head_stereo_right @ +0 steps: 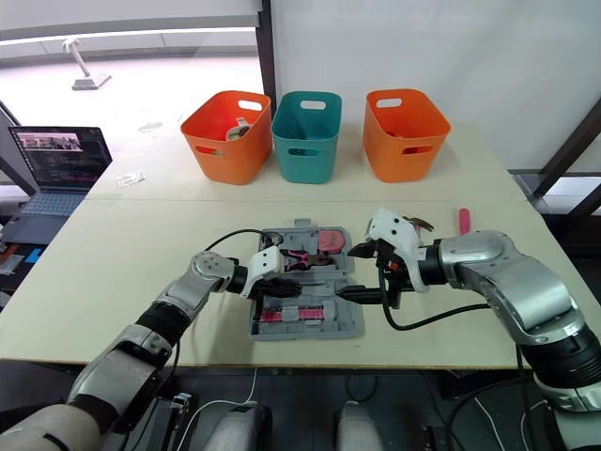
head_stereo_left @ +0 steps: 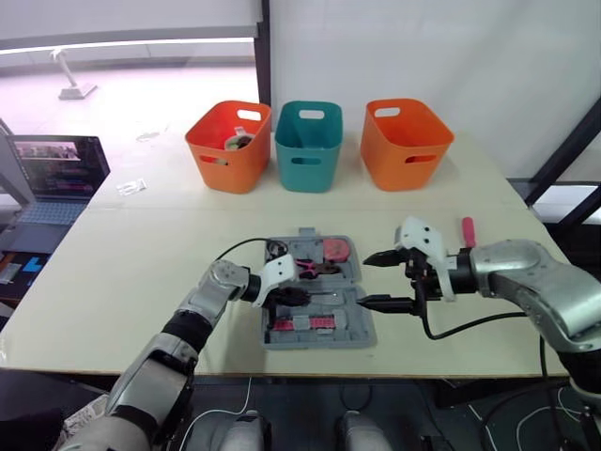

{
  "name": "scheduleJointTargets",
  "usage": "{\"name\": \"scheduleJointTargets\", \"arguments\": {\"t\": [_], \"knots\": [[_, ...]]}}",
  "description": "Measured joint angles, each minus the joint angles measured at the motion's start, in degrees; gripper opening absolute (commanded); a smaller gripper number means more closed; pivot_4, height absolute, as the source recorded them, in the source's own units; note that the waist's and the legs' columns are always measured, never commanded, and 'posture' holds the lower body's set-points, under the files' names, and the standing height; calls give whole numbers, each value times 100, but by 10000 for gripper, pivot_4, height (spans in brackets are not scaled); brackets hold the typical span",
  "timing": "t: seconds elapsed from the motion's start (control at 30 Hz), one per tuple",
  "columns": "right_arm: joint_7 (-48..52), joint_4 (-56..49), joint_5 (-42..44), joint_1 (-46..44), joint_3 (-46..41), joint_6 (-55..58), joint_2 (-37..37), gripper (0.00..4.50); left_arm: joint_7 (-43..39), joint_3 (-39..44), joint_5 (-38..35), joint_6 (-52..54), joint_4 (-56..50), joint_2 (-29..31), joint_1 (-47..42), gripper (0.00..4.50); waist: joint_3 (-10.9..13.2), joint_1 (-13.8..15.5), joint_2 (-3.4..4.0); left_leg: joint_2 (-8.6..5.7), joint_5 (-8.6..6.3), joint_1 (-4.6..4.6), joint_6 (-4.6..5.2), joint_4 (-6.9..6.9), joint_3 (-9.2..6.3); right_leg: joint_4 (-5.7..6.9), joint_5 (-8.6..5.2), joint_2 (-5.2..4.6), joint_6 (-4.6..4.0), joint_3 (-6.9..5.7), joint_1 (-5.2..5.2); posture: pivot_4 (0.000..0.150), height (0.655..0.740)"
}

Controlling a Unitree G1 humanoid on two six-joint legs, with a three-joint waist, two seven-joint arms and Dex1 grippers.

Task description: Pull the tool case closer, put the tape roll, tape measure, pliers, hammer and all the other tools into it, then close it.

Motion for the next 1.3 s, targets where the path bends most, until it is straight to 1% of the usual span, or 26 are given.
{"name": "scheduleJointTargets", "arguments": {"t": [0.07,0.2,0.23,0.27,0.3,0.37,0.4,0.47,0.53,0.57,0.63,0.67,0.73,0.8,0.87,0.97,1.07,1.3], "knots": [[12,-7,26,107,-78,-69,2,45000,-72,111,-198,435,-333,38,92,250,1,-13,-1,0,0,-9,0,-1,-2,3,0,1,0,0,-13,1500,7400],[136,115,-25,358,-295,-635,62,45000,-182,599,-917,1483,-1721,208,226,250,2,-33,-2,2,0,-17,0,-6,-1,6,0,2,0,1,-29,1500,7400],[227,194,4,390,-373,-739,64,45000,-123,775,-1088,1737,-2094,305,225,2705,2,-42,-1,2,0,-15,0,-6,-1,6,0,2,0,2,-28,1500,7400],[254,233,20,410,-417,-763,63,45000,-97,868,-1161,1822,-2219,351,219,5940,1,-42,1,2,0,-13,0,-7,0,6,0,2,0,2,-26,1500,7400],[284,316,88,407,-486,-754,94,45000,-38,967,-1228,1941,-2387,437,244,8070,1,-48,1,2,0,-10,0,-7,1,6,0,2,0,3,-23,1500,7400],[405,761,310,402,-753,-728,157,45000,180,1420,-1491,2267,-3066,889,676,17418,1,-99,1,4,0,-5,0,-19,2,4,0,4,0,8,-24,1500,7400],[412,1009,298,452,-871,-804,155,45000,305,1677,-1543,2316,-3263,1118,929,23209,1,-115,1,5,0,-2,0,-22,2,4,0,4,-1,8,-24,1500,7400],[421,1448,188,630,-1067,-1042,158,45000,520,2123,-1556,2313,-3435,1477,1396,32771,1,-97,2,5,0,-1,0,-25,2,3,-1,4,-1,7,-25,1500,7400],[480,1955,78,940,-1320,-1497,244,45000,715,2611,-1613,2145,-3611,1776,2151,42814,0,-58,2,5,0,-3,0,-25,10,-1,-1,1,-1,11,-24,1500,7400],[486,2151,22,1035,-1423,-1719,309,45000,772,2790,-1612,2033,-3634,1884,2471,44612,1,-51,1,5,0,-3,0,-22,11,-3,-1,1,-1,11,-23,1500,7400],[473,2641,-54,1352,-1751,-2220,419,45000,938,3377,-1609,1711,-3650,2130,3323,44612,1,-47,1,6,-1,-3,-1,-26,13,-7,0,0,-1,13,-23,1500,7400],[476,2979,-79,1603,-2057,-2524,497,45000,1064,3898,-1650,1552,-3638,2188,3826,44612,1,-38,1,7,-1,-3,-1,-30,12,-11,0,-1,-2,12,-24,1500,7400],[477,3465,-101,1873,-2410,-2889,606,45000,1254,4606,-1688,1272,-3575,2230,4407,44612,1,-6,2,7,-1,-3,-1,-29,13,-11,0,-2,-3,10,-21,1500,7400],[525,3713,-113,2098,-2648,-3284,724,45000,1403,5105,-1794,897,-3599,2093,4937,44612,-3,-2,10,6,-1,19,-2,-31,19,-22,0,-8,-5,11,7,1500,7400],[526,4012,-109,2343,-2971,-3749,921,45000,1559,5495,-1925,512,-3487,1778,5451,44612,-3,-17,9,7,-7,77,1,-47,28,-45,-11,-10,-22,13,65,1500,7400],[405,4369,-107,2567,-3370,-4221,1170,45000,1732,5912,-2172,238,-3050,1478,5897,44612,-2,-34,8,12,-9,84,4,-48,28,-46,-14,-5,-26,13,70,1500,7400],[379,4562,-118,2599,-3415,-4372,1205,45000,1839,6125,-2371,56,-2909,1384,6039,44612,-3,-36,8,13,-9,85,4,-47,29,-45,-14,-5,-26,14,70,1500,7400],[379,4674,-107,2436,-3379,-4339,1230,45000,1858,6257,-2523,-292,-2504,1447,6194,44612,-5,-49,9,13,-9,85,4,-47,30,-43,-14,-5,-27,16,68,1500,7400]]}}
